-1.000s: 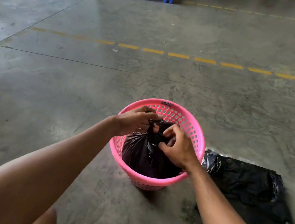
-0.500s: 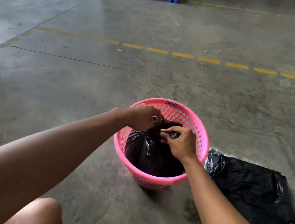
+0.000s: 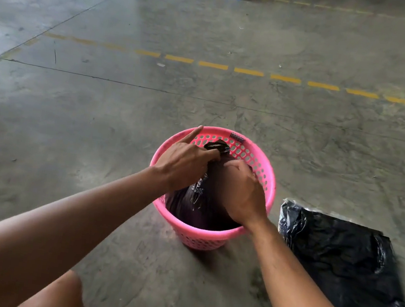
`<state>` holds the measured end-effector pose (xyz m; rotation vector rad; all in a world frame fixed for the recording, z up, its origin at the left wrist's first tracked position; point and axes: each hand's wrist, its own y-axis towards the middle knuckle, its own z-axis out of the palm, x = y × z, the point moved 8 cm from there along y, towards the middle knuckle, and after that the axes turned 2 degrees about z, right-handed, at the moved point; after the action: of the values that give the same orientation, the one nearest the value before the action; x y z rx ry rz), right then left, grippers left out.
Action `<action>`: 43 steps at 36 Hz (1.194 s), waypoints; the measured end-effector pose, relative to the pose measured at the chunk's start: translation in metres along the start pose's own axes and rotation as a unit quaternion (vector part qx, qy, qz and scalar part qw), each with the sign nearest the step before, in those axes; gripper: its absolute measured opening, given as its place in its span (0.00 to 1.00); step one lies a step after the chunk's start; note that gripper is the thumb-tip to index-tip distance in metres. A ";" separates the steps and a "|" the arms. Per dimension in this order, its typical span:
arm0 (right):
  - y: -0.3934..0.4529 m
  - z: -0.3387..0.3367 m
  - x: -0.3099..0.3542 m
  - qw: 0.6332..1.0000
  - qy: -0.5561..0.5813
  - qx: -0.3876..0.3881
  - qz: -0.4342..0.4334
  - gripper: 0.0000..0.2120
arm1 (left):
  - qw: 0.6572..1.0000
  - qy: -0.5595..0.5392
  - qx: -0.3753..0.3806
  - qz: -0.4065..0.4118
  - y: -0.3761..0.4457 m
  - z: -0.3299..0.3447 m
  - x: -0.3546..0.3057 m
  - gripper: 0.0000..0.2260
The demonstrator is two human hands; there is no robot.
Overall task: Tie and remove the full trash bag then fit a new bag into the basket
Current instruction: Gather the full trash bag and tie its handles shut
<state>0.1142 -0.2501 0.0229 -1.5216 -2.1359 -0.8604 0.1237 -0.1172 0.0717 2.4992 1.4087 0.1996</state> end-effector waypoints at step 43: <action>0.016 0.007 -0.031 0.989 -0.052 0.051 0.130 0.02 | 0.964 -0.150 0.053 -0.215 -0.056 0.028 0.071 0.05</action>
<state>0.1400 -0.2639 0.0022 -1.7760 -1.9589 -0.5841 0.1217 -0.0336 0.0279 2.1111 1.8111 -0.3327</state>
